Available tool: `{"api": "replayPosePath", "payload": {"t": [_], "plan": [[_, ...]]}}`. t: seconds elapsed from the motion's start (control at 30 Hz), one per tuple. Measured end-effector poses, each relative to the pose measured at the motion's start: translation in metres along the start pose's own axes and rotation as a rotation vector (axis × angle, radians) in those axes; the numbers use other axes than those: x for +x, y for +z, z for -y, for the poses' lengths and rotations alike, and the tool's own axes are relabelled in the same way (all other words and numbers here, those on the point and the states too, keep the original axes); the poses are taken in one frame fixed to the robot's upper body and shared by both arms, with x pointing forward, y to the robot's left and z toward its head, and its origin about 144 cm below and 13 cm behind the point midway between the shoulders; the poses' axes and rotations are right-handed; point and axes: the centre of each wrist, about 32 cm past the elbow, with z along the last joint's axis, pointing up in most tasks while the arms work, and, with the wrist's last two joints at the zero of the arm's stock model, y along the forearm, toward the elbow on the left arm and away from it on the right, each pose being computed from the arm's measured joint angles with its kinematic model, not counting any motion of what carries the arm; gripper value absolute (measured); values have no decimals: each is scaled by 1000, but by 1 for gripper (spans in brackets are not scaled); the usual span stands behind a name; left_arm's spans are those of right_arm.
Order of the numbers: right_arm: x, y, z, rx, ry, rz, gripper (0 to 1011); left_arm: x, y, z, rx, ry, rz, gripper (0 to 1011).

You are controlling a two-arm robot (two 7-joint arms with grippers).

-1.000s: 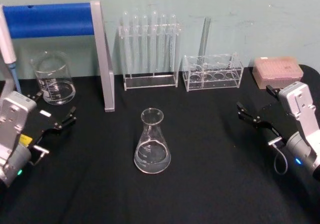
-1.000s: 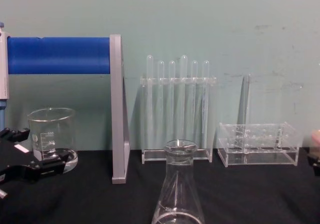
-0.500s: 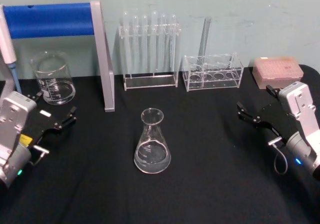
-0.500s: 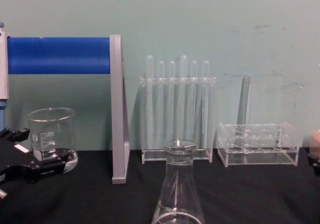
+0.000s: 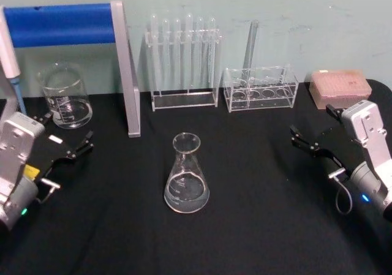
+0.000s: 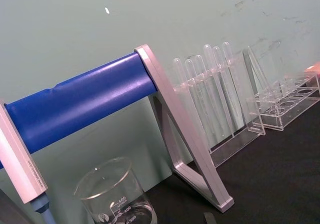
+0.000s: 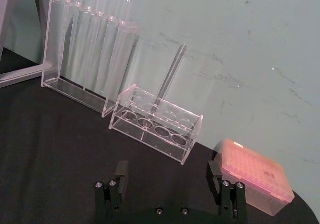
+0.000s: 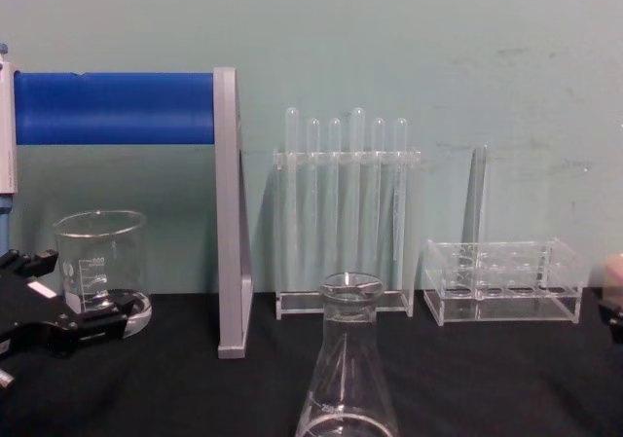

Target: Grasp the erlenmeyer flask with one hand, shake it three times, then place it back.

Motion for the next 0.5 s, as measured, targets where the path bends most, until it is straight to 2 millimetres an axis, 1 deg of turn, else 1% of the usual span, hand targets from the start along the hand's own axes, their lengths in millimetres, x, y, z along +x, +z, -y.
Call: {"api": "replayPosePath", "payload": {"t": [0.5], "plan": [[0,0,0,0,0,0,1000,0,0,0,0,0,0,1001]]}}
